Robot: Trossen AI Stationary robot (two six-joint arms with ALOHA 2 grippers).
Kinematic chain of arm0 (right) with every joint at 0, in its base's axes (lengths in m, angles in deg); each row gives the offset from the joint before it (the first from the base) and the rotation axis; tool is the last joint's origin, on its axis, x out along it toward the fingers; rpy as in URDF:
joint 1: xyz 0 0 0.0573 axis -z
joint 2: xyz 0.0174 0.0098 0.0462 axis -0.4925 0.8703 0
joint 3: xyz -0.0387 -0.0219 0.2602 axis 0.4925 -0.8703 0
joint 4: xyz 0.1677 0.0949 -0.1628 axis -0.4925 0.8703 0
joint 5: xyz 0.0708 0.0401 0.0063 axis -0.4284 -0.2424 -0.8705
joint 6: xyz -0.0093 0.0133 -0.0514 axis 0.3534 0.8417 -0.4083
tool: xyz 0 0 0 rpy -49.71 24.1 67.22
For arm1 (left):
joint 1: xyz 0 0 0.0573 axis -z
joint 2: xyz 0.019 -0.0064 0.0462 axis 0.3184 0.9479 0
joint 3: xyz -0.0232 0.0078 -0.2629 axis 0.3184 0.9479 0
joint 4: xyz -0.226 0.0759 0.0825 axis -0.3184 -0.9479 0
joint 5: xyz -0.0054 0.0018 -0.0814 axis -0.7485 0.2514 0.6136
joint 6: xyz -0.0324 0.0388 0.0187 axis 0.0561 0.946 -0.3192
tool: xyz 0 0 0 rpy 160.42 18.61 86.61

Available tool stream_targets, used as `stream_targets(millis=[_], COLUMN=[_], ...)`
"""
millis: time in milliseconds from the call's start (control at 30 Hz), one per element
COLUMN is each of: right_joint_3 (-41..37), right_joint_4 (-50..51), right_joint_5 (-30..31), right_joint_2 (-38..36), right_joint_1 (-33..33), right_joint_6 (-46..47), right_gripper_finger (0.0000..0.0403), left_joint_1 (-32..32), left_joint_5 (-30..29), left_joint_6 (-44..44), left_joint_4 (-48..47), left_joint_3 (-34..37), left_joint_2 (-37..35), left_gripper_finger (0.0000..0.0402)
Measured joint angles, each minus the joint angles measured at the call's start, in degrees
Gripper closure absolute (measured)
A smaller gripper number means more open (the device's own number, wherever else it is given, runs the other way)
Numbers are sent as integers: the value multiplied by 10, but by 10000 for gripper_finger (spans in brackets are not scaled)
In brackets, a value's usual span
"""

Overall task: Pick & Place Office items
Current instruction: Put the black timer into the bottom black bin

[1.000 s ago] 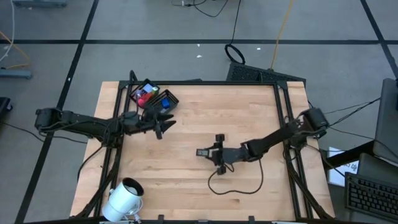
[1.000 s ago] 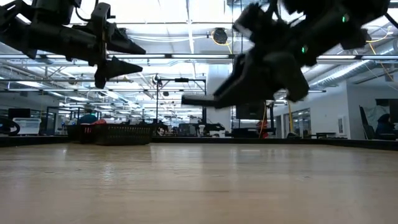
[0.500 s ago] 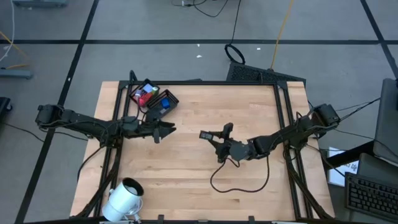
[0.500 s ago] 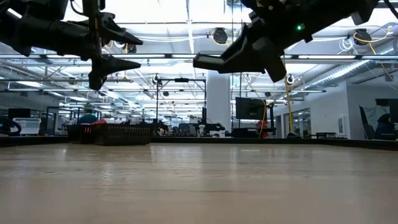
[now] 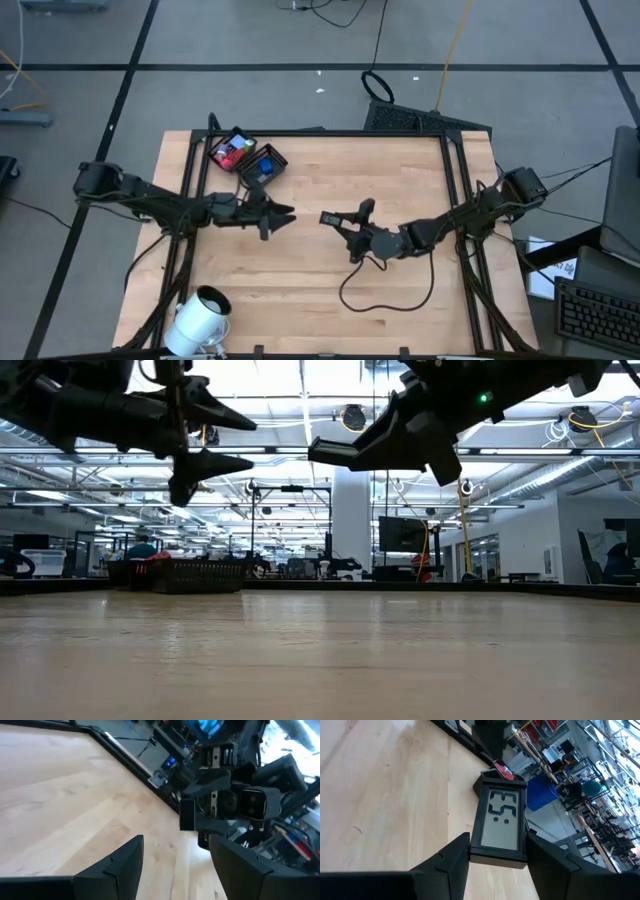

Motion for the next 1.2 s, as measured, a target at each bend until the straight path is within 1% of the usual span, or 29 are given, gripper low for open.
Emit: stream_targets(millis=[233, 400, 567, 700, 867, 1200], right_joint_3=[0, 0, 0, 0, 0, 1], right_joint_4=[0, 0, 0, -5, -8, -14], right_joint_5=[0, 0, 0, 0, 0, 0], right_joint_2=[0, 0, 0, 0, 0, 0], right_joint_1=[-3, -5, -10, -10, -10, -10], right_joint_6=[-2, -2, -3, -2, -3, -2], right_gripper_finger=[236, 236, 236, 236, 236, 236], left_joint_1=[0, 0, -2, -2, -1, -2], left_joint_5=[25, 26, 26, 28, 55, 54], left_joint_6=[38, 67, 75, 74, 71, 70], left_joint_4=[0, -1, -5, -8, -6, -6], left_joint_3=[-73, -119, -146, -165, -186, -193], left_joint_2=[81, 130, 166, 188, 210, 219], left_gripper_finger=[174, 174, 174, 174, 174, 174])
